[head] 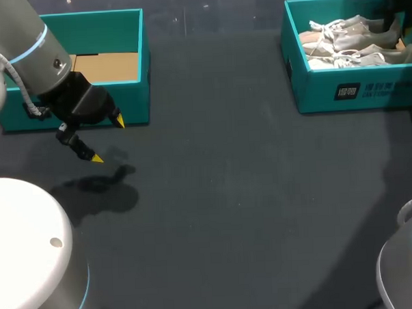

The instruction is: Take the shoe out of the shoebox, open the shoe tongue, remove and reinsert the insole, then place the shoe into the shoebox

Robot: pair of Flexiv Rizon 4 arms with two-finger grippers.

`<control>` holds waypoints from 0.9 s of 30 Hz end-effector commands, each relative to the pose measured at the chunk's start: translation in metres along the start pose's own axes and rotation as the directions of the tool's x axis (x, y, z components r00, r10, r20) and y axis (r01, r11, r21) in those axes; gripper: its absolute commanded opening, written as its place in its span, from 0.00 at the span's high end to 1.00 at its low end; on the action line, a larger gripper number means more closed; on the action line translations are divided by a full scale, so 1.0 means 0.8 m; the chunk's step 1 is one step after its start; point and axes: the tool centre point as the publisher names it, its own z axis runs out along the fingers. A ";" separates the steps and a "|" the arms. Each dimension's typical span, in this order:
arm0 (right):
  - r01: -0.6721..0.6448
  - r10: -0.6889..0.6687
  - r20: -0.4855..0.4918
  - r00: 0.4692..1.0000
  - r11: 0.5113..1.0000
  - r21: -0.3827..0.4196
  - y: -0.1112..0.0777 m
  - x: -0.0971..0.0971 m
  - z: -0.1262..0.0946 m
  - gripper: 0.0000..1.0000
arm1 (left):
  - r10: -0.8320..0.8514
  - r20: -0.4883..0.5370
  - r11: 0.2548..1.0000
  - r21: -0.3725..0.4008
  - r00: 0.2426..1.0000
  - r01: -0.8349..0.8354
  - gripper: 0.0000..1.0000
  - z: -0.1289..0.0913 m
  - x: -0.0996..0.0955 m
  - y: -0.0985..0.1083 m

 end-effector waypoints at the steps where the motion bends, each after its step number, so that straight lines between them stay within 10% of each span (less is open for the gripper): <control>1: 0.003 -0.003 -0.007 1.000 1.000 0.007 0.003 -0.001 -0.002 0.58 | 0.001 0.001 1.000 -0.002 1.000 -0.001 0.00 -0.001 0.001 0.000; 19: -0.001 0.000 -0.039 0.999 1.000 -0.019 -0.008 0.002 -0.037 0.40 | 0.001 0.001 1.000 -0.002 1.000 -0.001 0.00 -0.001 0.001 0.000; 27: -0.003 0.001 -0.053 0.999 0.999 -0.043 -0.017 0.009 -0.070 0.17 | 0.001 0.001 1.000 -0.002 1.000 -0.001 0.00 -0.001 0.001 0.000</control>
